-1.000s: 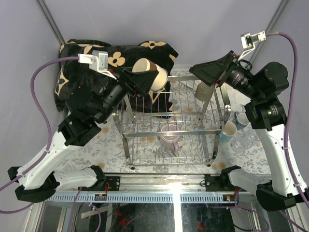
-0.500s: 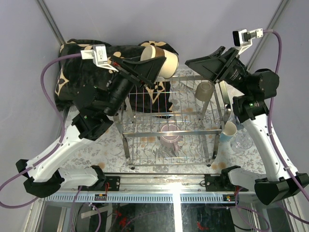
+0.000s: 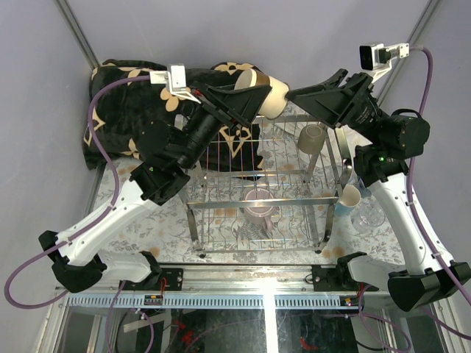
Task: Unload the cups from the dish rack
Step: Place the cup at the center of the board.
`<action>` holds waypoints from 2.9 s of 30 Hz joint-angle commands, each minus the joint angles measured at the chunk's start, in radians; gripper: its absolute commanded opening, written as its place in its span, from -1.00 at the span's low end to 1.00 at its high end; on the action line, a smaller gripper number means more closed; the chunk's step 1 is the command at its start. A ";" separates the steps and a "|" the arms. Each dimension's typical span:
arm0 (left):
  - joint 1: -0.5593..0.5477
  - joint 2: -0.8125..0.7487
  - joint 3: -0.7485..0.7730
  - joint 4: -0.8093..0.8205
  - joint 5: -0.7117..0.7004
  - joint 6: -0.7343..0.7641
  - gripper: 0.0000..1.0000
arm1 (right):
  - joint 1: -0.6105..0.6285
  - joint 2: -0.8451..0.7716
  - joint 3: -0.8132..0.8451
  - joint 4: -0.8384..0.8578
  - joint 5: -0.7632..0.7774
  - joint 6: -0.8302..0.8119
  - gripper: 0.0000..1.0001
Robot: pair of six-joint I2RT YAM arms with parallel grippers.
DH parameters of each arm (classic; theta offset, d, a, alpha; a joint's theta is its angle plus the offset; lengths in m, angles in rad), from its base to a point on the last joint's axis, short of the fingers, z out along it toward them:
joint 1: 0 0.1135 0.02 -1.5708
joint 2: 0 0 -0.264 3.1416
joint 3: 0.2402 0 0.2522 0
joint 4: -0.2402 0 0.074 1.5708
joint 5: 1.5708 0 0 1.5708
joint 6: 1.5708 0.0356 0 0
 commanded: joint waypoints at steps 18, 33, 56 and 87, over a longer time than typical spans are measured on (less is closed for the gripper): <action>0.004 -0.025 0.025 0.137 0.041 -0.004 -1.00 | 0.007 -0.036 0.014 -0.099 -0.018 -0.100 0.14; -0.063 0.077 0.028 0.215 0.091 -0.076 -1.00 | 0.007 -0.011 -0.009 0.098 -0.012 0.045 -0.30; -0.054 -0.097 -0.033 0.092 -0.028 0.077 0.61 | 0.006 -0.116 0.098 -0.358 0.086 -0.353 -1.00; -0.039 -0.286 -0.148 -0.056 -0.154 0.235 0.72 | -0.211 0.215 0.520 -1.041 0.959 -1.051 -1.00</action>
